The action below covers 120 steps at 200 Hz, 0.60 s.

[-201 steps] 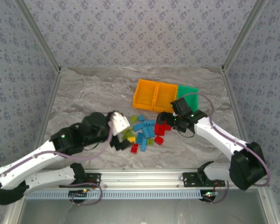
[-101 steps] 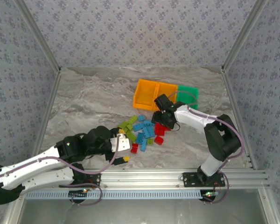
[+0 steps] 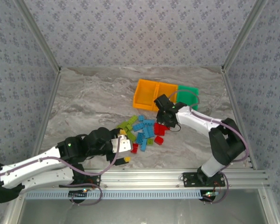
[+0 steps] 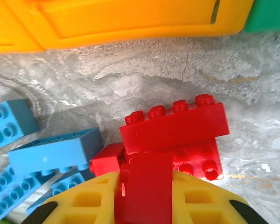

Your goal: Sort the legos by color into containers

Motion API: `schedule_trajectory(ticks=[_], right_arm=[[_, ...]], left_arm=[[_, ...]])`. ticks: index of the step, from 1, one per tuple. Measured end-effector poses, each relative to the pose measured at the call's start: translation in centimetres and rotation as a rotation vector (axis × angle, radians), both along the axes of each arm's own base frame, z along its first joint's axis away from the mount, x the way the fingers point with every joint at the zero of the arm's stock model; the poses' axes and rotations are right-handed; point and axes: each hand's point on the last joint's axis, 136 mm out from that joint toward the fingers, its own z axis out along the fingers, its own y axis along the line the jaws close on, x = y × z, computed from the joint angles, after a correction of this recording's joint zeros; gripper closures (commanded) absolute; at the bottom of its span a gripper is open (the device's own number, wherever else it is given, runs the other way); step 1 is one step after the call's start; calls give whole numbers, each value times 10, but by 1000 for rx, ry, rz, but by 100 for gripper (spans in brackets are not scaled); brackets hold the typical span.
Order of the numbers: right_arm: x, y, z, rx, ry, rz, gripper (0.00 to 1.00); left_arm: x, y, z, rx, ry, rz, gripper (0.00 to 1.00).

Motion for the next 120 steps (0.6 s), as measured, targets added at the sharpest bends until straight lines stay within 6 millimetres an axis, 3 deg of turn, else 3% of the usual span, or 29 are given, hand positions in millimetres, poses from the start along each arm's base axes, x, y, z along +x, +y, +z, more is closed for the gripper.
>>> schedule_trajectory(ticks=[37,61,90,108,120], right_arm=[[-6,-12,39,15,-85,-7,85],[-1,-39,72,-14,-179,-24,88],[39,-97,107,-61,-299,-115,88],[69,-129,105,-81,-313,-160,85],[91,-142,93,-86,-296,-165,83]], left_arm=[[2,1,8,-29,-22,13,1],[5,6,18,-67,-36,45,1],[15,7,39,-180,-30,145,1],[23,6,51,-258,-6,227,1],[29,6,56,-303,23,286,1]])
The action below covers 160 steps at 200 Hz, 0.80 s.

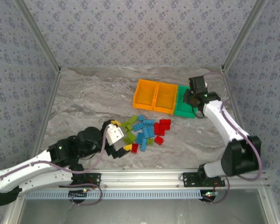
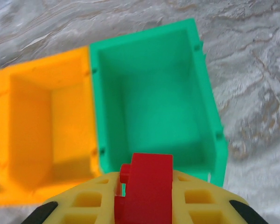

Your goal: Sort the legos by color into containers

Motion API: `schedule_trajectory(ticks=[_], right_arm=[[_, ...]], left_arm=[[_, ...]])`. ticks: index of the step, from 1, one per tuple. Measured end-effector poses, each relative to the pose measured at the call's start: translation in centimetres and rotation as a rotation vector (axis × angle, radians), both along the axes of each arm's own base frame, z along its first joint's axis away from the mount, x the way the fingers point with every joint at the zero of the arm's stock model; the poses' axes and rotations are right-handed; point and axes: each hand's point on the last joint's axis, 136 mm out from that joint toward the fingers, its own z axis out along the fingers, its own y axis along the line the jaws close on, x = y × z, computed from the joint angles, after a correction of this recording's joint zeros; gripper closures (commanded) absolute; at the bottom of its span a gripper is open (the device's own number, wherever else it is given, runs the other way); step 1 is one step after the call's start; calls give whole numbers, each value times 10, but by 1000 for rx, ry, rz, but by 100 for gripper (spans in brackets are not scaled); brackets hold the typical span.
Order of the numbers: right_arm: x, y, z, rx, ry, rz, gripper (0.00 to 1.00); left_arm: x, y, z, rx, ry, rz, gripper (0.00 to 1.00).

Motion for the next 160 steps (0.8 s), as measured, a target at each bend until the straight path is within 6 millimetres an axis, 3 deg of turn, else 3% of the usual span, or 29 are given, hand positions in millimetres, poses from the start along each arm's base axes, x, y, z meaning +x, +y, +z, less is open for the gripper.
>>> schedule_trajectory(ticks=[24,41,51,82,109,129,143,160], right_arm=[[37,-6,-26,10,50,23,76],[55,-5,-43,28,79,38,61],[60,-4,-49,38,92,41,55],[65,-4,-48,37,105,49,53],[60,-5,-25,42,76,50,53],[41,3,11,66,18,73,47],[18,21,47,93,-52,129,42],[-22,63,89,133,-151,262,35]], left_arm=[[10,0,-1,-51,79,102,1],[15,0,-2,-64,121,161,1],[19,-1,-3,-63,141,194,1],[28,6,-12,-50,187,297,1],[36,10,-19,-54,253,390,1],[47,16,-26,-71,328,486,1],[58,22,-31,-95,384,571,1],[70,33,-41,-128,462,671,4]])
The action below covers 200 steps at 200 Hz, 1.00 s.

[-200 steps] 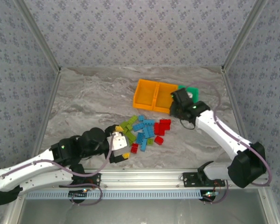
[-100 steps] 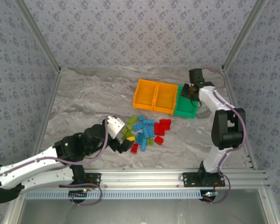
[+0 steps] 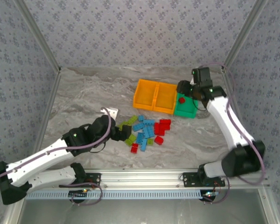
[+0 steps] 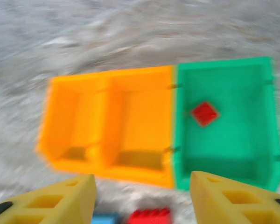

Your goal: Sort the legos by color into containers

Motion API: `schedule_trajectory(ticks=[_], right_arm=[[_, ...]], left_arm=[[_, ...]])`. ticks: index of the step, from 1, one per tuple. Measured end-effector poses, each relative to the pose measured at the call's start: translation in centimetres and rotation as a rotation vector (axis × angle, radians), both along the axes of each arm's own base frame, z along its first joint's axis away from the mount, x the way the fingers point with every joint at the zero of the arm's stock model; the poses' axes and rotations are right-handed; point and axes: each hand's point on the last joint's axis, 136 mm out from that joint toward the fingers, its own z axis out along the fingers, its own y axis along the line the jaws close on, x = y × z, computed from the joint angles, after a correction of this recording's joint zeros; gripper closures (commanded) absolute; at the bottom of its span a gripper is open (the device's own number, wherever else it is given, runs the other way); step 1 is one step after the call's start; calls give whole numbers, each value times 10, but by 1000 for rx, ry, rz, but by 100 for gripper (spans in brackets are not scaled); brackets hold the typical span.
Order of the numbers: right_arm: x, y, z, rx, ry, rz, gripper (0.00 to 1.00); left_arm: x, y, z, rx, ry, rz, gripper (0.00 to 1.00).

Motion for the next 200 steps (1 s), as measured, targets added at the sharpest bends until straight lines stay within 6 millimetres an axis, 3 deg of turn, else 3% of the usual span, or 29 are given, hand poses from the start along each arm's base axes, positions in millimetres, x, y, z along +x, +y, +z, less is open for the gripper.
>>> schedule_trajectory(ticks=[14,28,46,73,102,139,154,200], right_arm=[[-43,40,23,22,-66,152,31],[-79,66,28,35,-78,264,29],[-109,75,12,36,-22,310,21],[-135,85,-24,25,91,344,11],[-149,96,-35,15,138,379,9],[-151,99,-45,-12,166,369,9],[-151,99,-46,-17,171,361,8],[-150,96,-47,-28,169,336,8]], left_arm=[[9,9,-8,-36,56,82,8],[19,19,-18,-64,108,166,12],[30,31,-43,-55,195,255,16],[40,37,-85,-4,324,325,20],[51,29,-116,-4,415,351,25],[64,22,-150,11,483,356,27],[65,19,-164,53,506,322,32],[74,3,-176,115,524,206,42]])
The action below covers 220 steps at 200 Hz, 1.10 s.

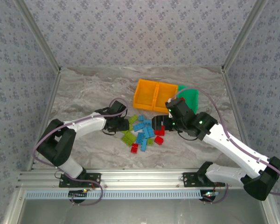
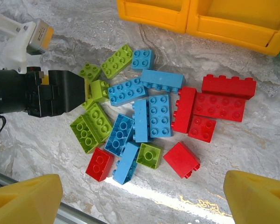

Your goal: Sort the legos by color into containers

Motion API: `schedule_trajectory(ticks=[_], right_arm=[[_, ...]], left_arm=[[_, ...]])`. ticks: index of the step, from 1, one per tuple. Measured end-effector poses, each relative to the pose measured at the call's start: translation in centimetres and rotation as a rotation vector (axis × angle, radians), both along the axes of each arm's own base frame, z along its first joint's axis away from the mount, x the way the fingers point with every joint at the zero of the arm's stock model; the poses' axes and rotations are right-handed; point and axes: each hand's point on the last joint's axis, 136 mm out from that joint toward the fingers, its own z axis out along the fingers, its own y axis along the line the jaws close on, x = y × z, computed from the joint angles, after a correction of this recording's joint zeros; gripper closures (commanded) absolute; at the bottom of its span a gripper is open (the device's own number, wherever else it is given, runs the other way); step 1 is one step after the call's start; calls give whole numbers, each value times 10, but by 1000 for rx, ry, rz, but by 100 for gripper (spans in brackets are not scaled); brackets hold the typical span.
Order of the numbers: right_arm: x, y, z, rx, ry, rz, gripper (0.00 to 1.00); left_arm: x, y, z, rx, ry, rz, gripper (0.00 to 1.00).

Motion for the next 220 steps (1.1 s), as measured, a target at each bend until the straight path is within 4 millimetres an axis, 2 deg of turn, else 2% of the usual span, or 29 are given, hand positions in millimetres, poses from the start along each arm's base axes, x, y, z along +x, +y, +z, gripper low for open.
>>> schedule_trajectory(ticks=[23,55,93,115,123,133,147,160,187,204,220], right_arm=[[1,-1,0,-2,-2,-9,8],[1,0,-2,-8,0,-11,8],[2,0,-5,-23,2,-14,7],[2,0,-6,-27,3,-15,7],[2,0,-6,-29,4,-15,7],[2,1,-7,-30,4,-14,7],[2,2,-7,-31,5,-10,7],[1,2,-8,-33,6,-9,7],[0,2,-9,-39,10,-6,7],[-2,4,-9,-42,11,1,7],[-4,5,-7,-41,11,4,7]], left_arm=[[1,-3,2,-5,-8,-24,52],[6,-7,6,-16,-29,-40,60],[4,-5,6,-6,-24,-45,62],[2,-3,15,-10,-39,-53,56],[3,-3,22,-14,-57,-57,49],[6,-2,31,-18,-87,-51,35],[12,4,44,-13,-133,-35,24],[24,12,55,6,-173,-3,22],[71,26,68,72,-222,34,23],[102,28,58,93,-204,13,23],[119,30,41,105,-164,-11,23]])
